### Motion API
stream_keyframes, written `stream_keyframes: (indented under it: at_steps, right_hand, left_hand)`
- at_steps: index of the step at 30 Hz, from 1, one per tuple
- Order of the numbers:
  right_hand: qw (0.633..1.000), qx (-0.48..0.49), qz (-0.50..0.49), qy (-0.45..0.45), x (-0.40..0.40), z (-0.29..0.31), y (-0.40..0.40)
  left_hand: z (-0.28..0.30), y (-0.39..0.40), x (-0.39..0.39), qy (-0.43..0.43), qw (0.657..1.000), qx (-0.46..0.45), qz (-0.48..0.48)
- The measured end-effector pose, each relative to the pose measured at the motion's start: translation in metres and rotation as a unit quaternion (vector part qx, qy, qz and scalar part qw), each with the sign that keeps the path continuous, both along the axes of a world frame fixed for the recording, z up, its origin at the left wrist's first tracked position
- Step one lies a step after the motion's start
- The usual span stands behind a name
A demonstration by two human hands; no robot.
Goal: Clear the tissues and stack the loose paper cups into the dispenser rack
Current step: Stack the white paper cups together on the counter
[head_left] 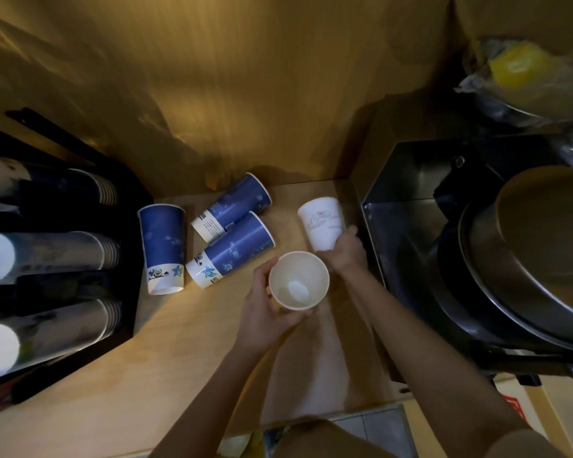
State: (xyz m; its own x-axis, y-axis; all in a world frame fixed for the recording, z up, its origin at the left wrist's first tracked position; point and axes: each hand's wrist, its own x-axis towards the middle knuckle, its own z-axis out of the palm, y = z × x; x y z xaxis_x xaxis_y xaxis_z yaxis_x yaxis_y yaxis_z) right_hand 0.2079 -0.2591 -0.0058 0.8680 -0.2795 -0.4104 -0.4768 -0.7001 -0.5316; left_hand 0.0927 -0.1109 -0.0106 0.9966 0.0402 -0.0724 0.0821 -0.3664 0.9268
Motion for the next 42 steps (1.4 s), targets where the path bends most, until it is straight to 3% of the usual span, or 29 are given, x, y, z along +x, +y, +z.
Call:
stream_keyframes:
  at_steps: [3,7,10,13,18,23,29,35,42]
  right_hand:
    - [0.989,0.116,-0.028,-0.087,0.000,0.034,-0.003]
    - [0.929,0.327,-0.036,-0.168,-0.025,0.091,-0.001]
    - [0.912,0.373,0.028,-0.166,-0.062,0.095,0.002]
    - [0.924,0.349,0.068,-0.140,-0.096,0.071,0.009]
    - [0.951,0.235,0.098,-0.173,-0.119,0.047,0.013]
    - [0.950,0.252,0.118,-0.144,-0.119,0.049,0.011]
    - [0.960,0.103,0.225,-0.132,-0.115,0.044,0.003]
    - [0.967,0.049,0.184,-0.171,-0.102,0.059,-0.019]
    - [0.973,0.053,0.126,-0.185,-0.102,0.054,-0.047]
  left_hand:
    - [-0.003,0.000,-0.001,-0.004,1.000,-0.004,-0.003]
    - [-0.003,-0.001,-0.003,-0.007,1.000,0.003,-0.015]
    - [0.001,-0.001,-0.004,-0.002,1.000,-0.017,-0.012]
    - [0.005,-0.003,-0.005,0.005,1.000,-0.030,-0.008]
    - [0.009,-0.012,-0.008,0.013,0.999,-0.032,0.042]
    - [0.009,-0.014,-0.005,0.034,0.998,-0.011,0.053]
    - [0.011,-0.011,-0.002,0.017,0.999,0.043,0.025]
    - [0.034,-0.029,0.016,-0.011,0.995,0.090,-0.048]
    - [0.031,-0.060,0.027,-0.011,0.987,0.132,-0.086]
